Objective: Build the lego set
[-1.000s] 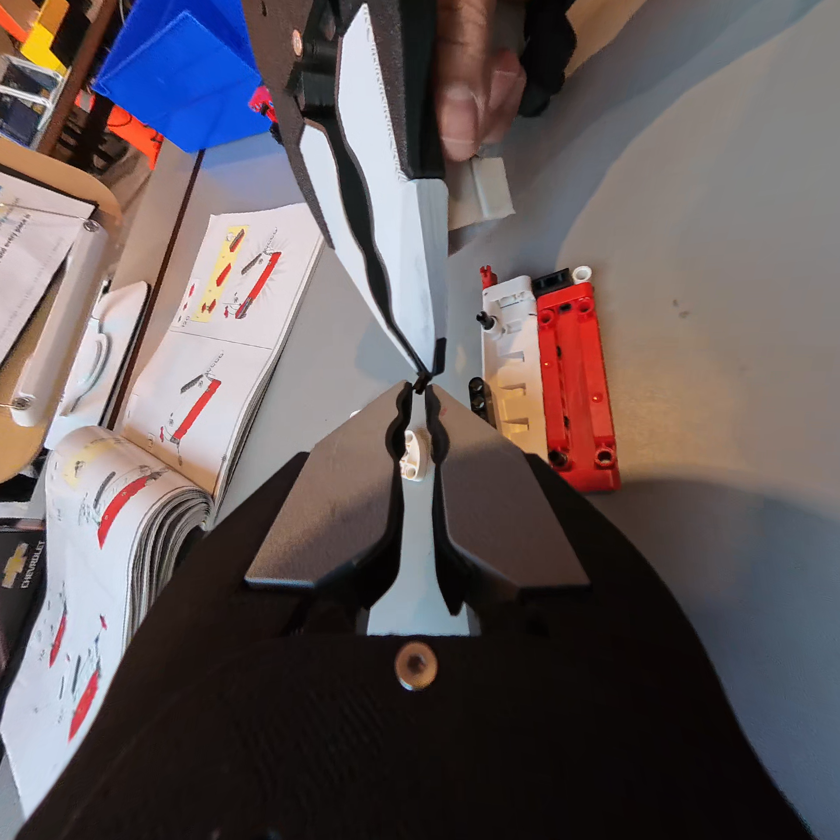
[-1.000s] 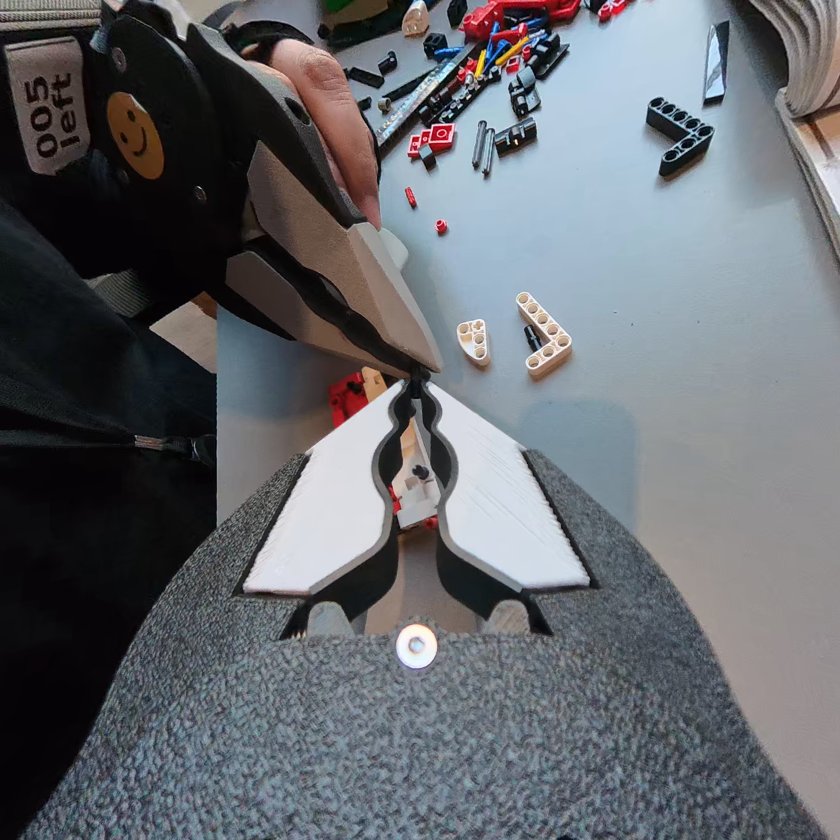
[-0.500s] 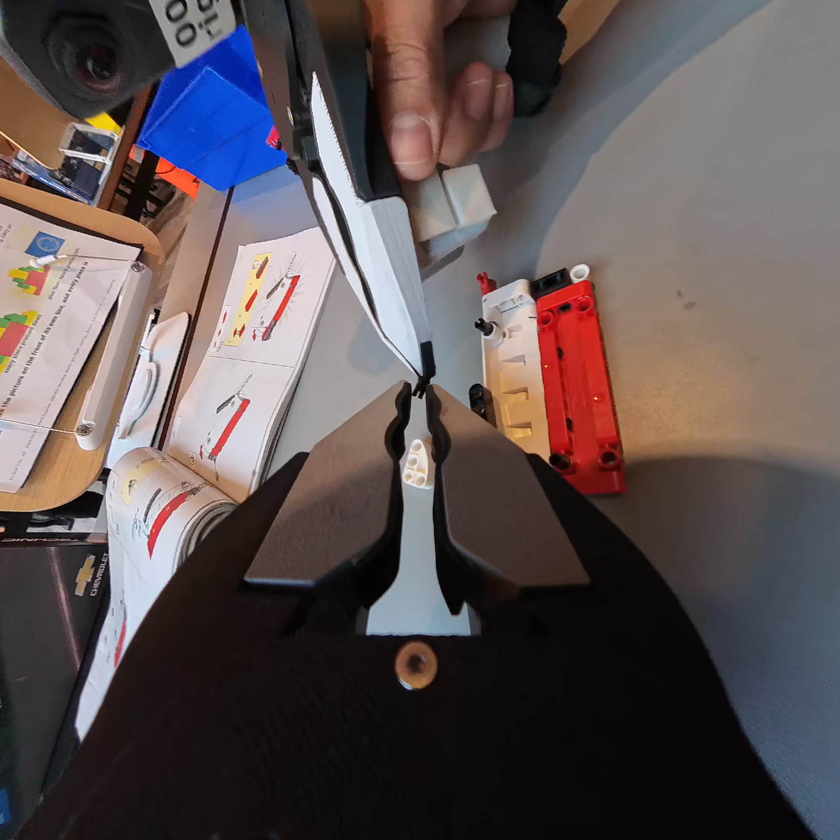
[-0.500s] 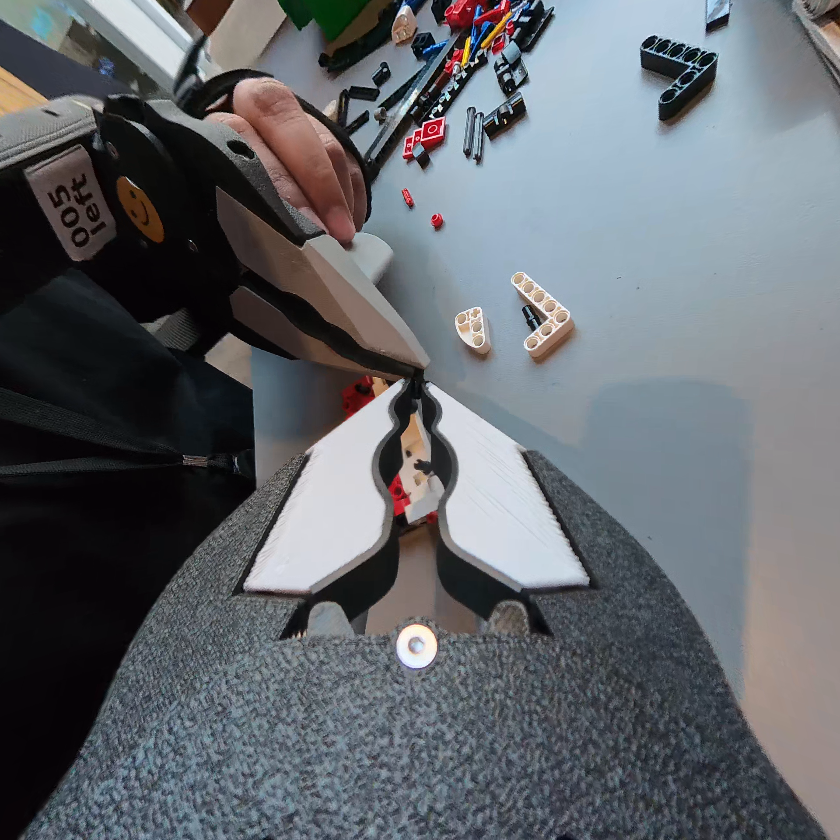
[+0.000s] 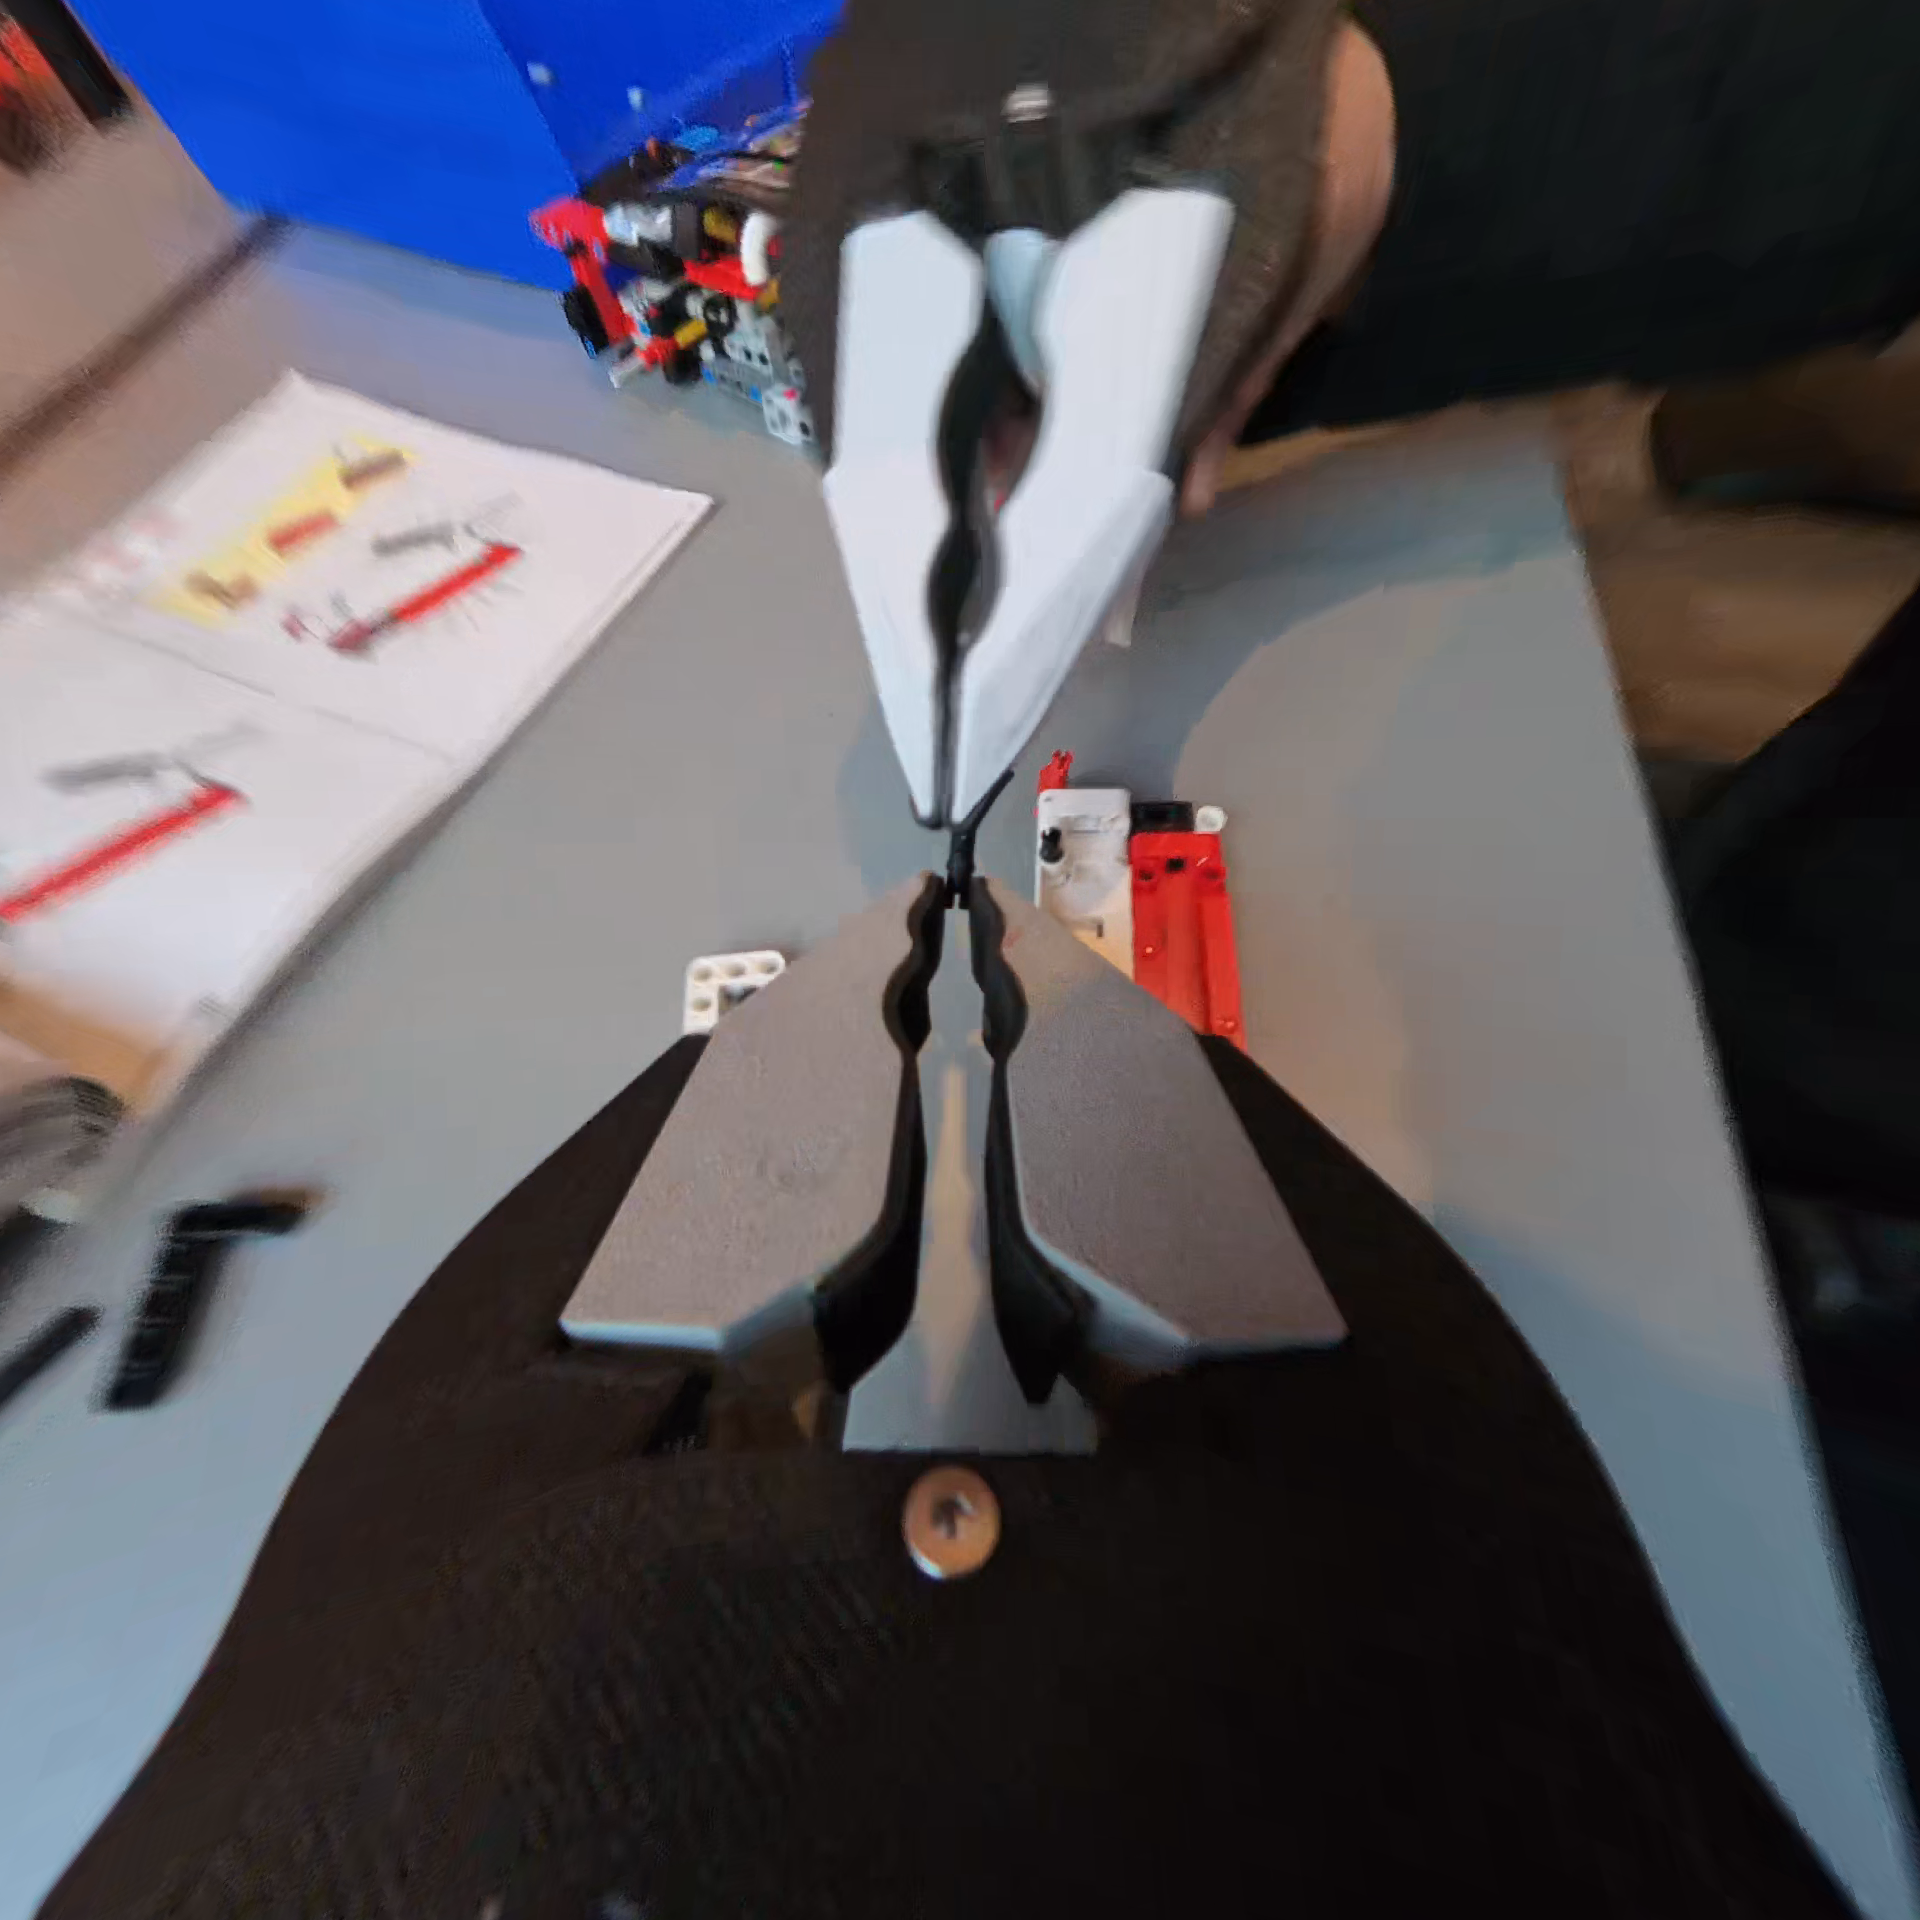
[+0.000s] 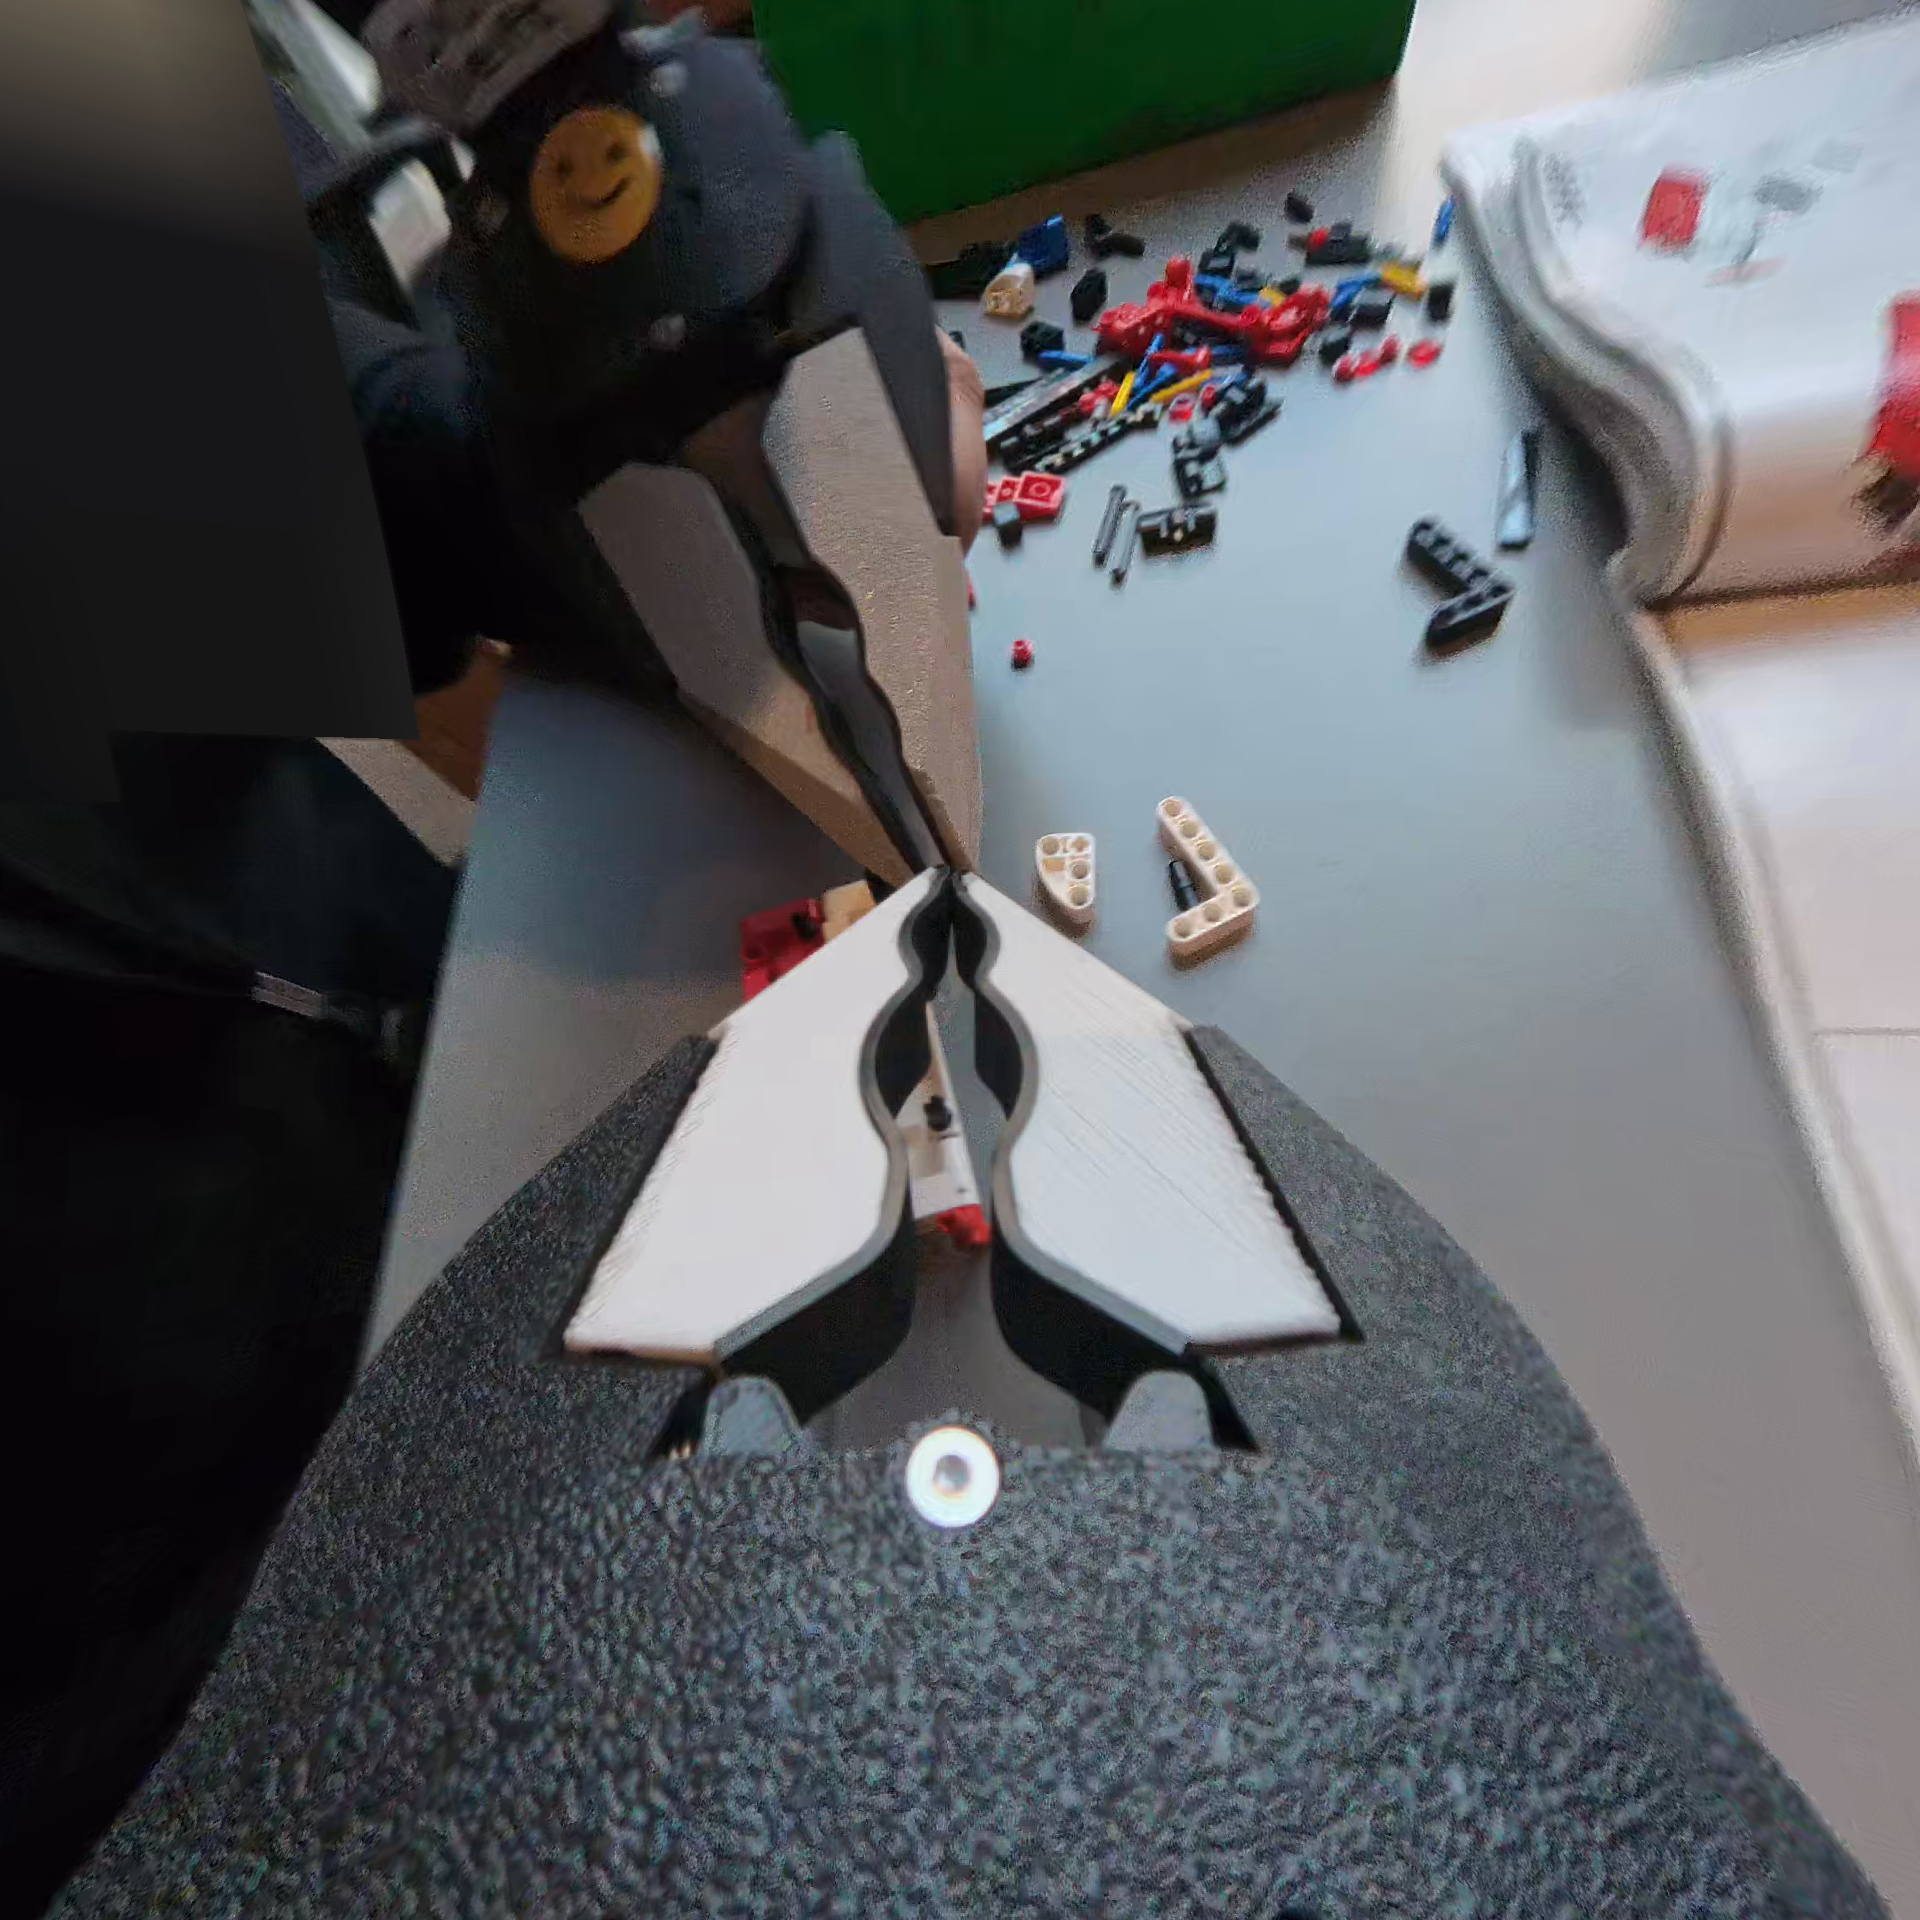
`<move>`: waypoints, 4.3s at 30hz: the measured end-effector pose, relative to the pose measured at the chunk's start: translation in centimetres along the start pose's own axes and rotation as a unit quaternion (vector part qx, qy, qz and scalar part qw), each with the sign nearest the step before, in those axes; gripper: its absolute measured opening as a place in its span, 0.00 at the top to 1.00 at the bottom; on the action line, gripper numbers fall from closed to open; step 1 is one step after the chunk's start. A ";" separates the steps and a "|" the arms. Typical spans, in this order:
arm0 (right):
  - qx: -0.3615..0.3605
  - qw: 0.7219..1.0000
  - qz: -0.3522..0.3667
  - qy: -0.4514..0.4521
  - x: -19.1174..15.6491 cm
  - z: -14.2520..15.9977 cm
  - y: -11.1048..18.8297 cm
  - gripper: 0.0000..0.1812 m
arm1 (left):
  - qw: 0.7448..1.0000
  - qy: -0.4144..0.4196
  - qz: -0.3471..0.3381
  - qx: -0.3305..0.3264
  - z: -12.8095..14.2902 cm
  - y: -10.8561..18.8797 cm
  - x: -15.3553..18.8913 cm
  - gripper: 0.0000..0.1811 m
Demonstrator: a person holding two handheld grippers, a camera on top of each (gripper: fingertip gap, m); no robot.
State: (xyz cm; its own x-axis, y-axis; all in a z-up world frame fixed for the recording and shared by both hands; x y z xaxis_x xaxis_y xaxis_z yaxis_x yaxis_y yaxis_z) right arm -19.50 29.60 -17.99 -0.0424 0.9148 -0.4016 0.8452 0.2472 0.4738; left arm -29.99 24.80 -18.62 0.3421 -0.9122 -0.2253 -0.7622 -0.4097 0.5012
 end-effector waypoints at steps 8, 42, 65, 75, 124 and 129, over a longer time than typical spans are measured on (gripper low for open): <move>-0.025 0.981 0.071 0.180 -1.4 0.0 0.2 0.96 | 0.980 0.163 0.117 0.019 1.3 -0.1 -0.6 1.00; -0.059 0.968 0.119 0.212 -1.6 0.9 -0.4 0.97 | 0.997 -0.067 -0.030 -0.036 -0.1 -0.3 0.7 1.00; -0.084 0.953 0.133 0.259 -1.5 1.4 -1.0 0.98 | 0.992 -0.095 -0.040 -0.072 0.4 -0.7 1.1 1.00; -0.099 0.945 0.139 0.277 -1.2 1.6 -1.6 0.99 | 0.992 -0.081 -0.038 -0.090 0.7 -0.9 1.0 1.00; -0.083 0.957 0.114 0.253 -0.7 1.3 -1.8 0.97 | 0.994 -0.059 -0.027 -0.088 1.2 -1.2 0.7 1.00; -0.086 0.958 0.109 0.250 -0.6 1.3 -1.9 0.97 | 0.994 -0.061 -0.027 -0.088 1.3 -1.2 0.7 1.00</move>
State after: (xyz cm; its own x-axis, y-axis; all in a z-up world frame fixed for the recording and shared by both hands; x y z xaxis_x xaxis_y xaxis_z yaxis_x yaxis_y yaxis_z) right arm -20.33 28.13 -19.66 -0.1615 0.9786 0.1274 0.7647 0.0425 0.6430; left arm -29.55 24.69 -20.42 0.3022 -0.8866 -0.3501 -0.6327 -0.4612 0.6220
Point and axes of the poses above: each gripper's, where its closed fingertips meet, y back along the fingers, z out of its underside, x = y × z across the jaws, the point moved 7 cm from there along y, back along the fingers, and after that the axes turned 14 degrees about -y, right-handed, at the moved point
